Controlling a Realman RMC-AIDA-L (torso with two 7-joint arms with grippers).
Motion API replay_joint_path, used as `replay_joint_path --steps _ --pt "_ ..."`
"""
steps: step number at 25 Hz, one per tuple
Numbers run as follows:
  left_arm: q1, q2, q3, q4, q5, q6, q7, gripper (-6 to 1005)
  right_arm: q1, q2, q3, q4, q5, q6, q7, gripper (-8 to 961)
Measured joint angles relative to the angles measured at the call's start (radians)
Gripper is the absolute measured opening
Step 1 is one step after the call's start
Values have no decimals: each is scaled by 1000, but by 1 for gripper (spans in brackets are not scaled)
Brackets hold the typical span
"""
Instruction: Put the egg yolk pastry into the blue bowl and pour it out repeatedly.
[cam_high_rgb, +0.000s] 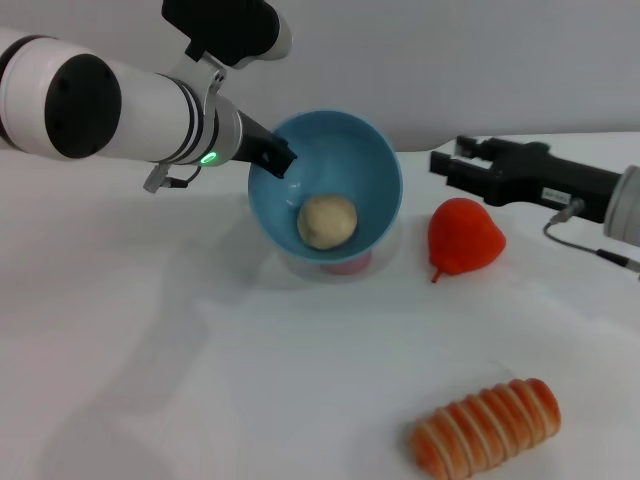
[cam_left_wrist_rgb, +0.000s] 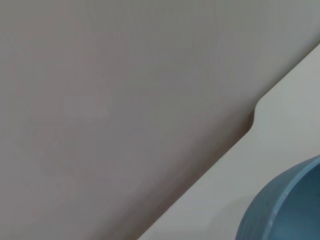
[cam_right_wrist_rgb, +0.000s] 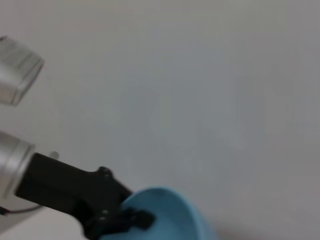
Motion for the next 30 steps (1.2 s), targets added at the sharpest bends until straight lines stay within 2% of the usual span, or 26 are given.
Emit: replay_joint_path --steps 8,10,17,21,24,30 --pt "-3 0 -3 0 0 -10 -6 -1 -95 6 -5 18 315 17 -530 481" --pt "-9 0 -3 -4 0 -30 -7 -1 -100 6 -2 29 327 19 -570 481" --pt "-79 4 -21 -18 15 -145 -7 -2 -159 2 5 204 499 34 -845 483" --pt "-127 3 -34 -22 64 -211 -35 -1 -195 6 6 332 694 -24 -1062 482" --pt "-172 3 -35 -11 93 -271 -63 -1 -197 0 6 410 766 -60 -1108 482" --pt "-232 2 -76 -21 96 -398 -72 0 -201 3 5 426 776 -69 -1110 481"
